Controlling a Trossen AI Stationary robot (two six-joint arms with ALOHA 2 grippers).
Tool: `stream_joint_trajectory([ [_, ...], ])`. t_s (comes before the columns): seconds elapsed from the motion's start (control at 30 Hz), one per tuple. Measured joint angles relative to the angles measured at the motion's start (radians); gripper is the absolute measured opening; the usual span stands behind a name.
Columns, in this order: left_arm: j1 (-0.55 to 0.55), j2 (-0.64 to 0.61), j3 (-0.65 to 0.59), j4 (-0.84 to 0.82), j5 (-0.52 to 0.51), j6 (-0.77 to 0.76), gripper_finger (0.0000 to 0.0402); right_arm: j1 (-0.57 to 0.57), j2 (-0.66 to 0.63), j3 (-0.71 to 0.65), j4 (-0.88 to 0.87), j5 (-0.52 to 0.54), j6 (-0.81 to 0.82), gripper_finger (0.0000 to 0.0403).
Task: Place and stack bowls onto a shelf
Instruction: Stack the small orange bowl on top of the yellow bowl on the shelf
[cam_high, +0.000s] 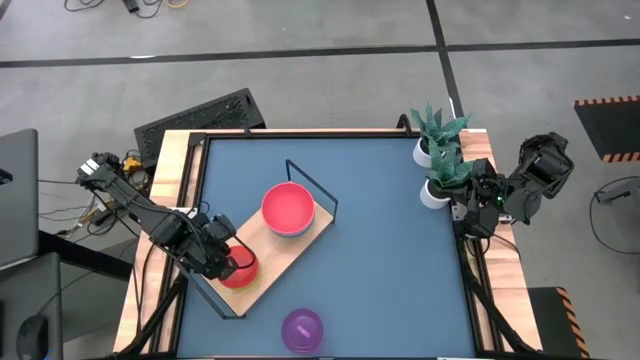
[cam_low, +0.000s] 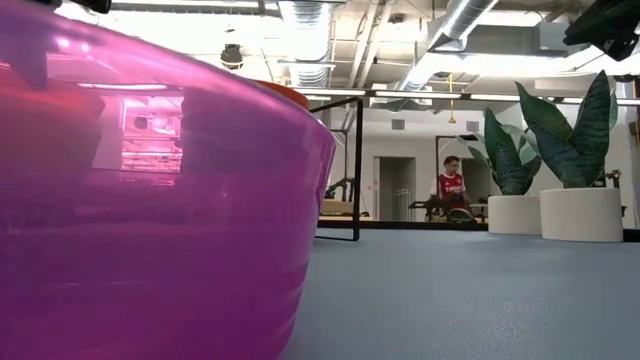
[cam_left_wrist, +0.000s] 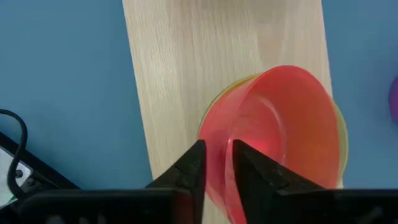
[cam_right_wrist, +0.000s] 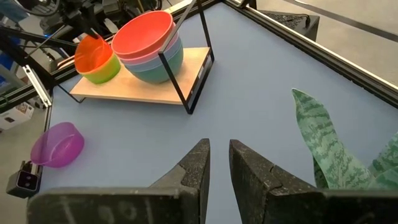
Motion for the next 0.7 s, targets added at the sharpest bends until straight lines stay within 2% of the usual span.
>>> stream_joint_trajectory([
  [0.23,0.0,0.0,0.0,0.014,-0.013,-0.036,0.0125,0.0,0.0,0.0,0.0,0.0,-0.005,0.0088],
  [0.43,0.0,-0.068,0.0,0.088,-0.054,-0.081,0.0156,0.0,0.0,0.0,0.0,0.0,-0.008,0.0088],
  [0.57,0.0,-0.142,0.001,0.11,-0.058,-0.125,0.015,0.0,0.0,0.0,0.0,0.0,-0.007,0.0088],
  [0.7,0.0,-0.171,0.002,0.097,-0.049,-0.134,0.0105,0.0,0.0,0.0,0.001,0.0,-0.002,0.0088],
])
